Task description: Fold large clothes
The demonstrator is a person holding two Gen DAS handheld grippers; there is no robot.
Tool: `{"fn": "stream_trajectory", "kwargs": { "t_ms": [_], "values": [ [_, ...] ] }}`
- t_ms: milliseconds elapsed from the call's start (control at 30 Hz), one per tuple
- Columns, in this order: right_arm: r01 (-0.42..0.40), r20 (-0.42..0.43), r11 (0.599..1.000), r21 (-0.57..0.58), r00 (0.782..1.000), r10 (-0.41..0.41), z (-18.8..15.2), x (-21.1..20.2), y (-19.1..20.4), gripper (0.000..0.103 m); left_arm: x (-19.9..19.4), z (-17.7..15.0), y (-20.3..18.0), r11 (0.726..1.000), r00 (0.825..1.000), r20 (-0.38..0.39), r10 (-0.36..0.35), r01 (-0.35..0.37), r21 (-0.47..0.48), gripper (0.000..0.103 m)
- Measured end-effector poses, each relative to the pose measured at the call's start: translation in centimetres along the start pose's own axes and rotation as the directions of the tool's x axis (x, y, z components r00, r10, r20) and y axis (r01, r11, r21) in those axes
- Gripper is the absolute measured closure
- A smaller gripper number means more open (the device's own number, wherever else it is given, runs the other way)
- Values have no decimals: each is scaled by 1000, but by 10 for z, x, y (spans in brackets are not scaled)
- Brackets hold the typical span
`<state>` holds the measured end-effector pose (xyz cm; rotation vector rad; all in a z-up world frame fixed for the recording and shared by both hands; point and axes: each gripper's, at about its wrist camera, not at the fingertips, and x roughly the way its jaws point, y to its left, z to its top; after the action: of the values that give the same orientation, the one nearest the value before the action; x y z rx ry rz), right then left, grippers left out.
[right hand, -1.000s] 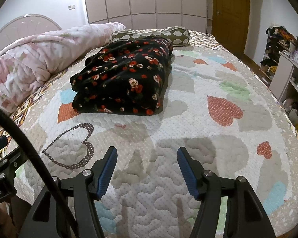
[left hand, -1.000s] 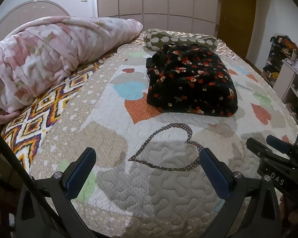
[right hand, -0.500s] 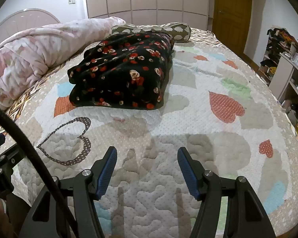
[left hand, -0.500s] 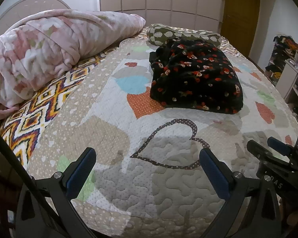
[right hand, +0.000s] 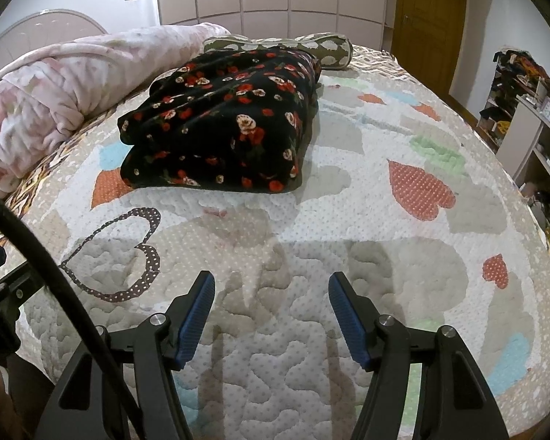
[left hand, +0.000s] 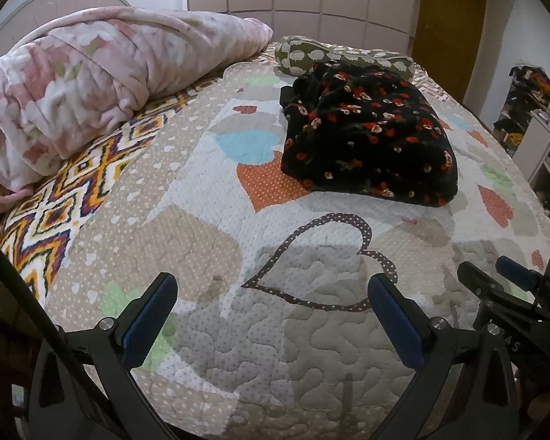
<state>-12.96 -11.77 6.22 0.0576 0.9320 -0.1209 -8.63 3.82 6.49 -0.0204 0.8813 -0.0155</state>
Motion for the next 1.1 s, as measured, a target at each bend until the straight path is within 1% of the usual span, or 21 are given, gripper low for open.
{"fn": "stream_trajectory", "kwargs": {
  "t_ms": [267,633,1100],
  "values": [
    [1,-9,1000,-2,1000,-1,0,5,0,34,4,0,3,1000,1000,-10,-4,4,-7,0],
    [2,-8,1000,-2,1000,-2,0,5,0,34,2,0,4,1000,1000,-2,0,0,-7,0],
    [11,6,1000,-2,1000,-11,1,-3,1,33,-3,0,3,1000,1000,6,8,-8,-18,0]
  ]
}}
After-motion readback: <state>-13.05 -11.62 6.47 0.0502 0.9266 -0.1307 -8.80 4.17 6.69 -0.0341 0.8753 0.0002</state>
